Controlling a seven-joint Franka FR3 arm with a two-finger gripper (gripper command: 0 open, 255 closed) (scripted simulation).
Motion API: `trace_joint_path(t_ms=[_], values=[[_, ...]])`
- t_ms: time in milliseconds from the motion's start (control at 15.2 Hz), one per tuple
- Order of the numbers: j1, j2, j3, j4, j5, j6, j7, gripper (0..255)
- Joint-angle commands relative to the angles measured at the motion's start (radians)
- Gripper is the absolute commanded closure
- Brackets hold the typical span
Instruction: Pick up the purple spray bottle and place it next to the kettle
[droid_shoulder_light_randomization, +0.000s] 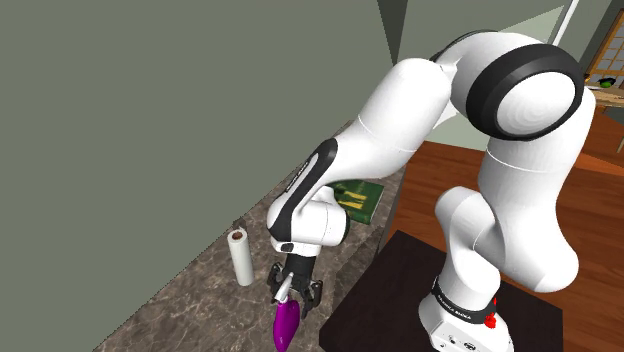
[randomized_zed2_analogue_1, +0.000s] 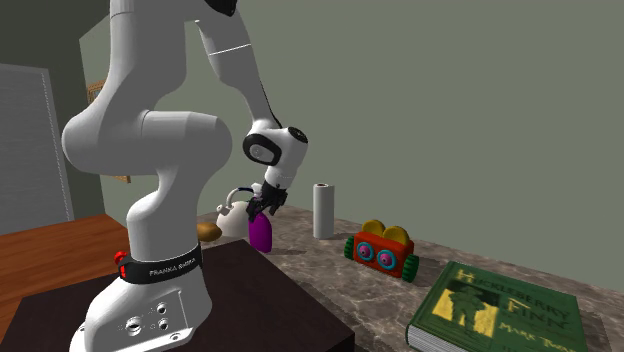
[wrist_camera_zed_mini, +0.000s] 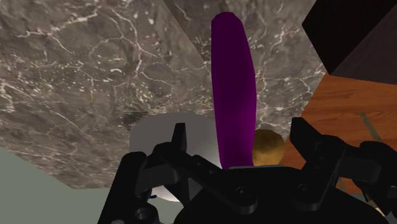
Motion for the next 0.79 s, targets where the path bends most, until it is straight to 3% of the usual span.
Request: trace_joint_path(t_ms=[0,198,726], values=[[-0.002,-0.046,-0.02,-0.018,-0.063,0.004,0.039,0],[-0.018,-0.181,-0.072,-0.064,-0.261,0.012,0.164,0],[-0.022,-0.181,-0.068,-0.064,-0.261,0.012,0.164,0]])
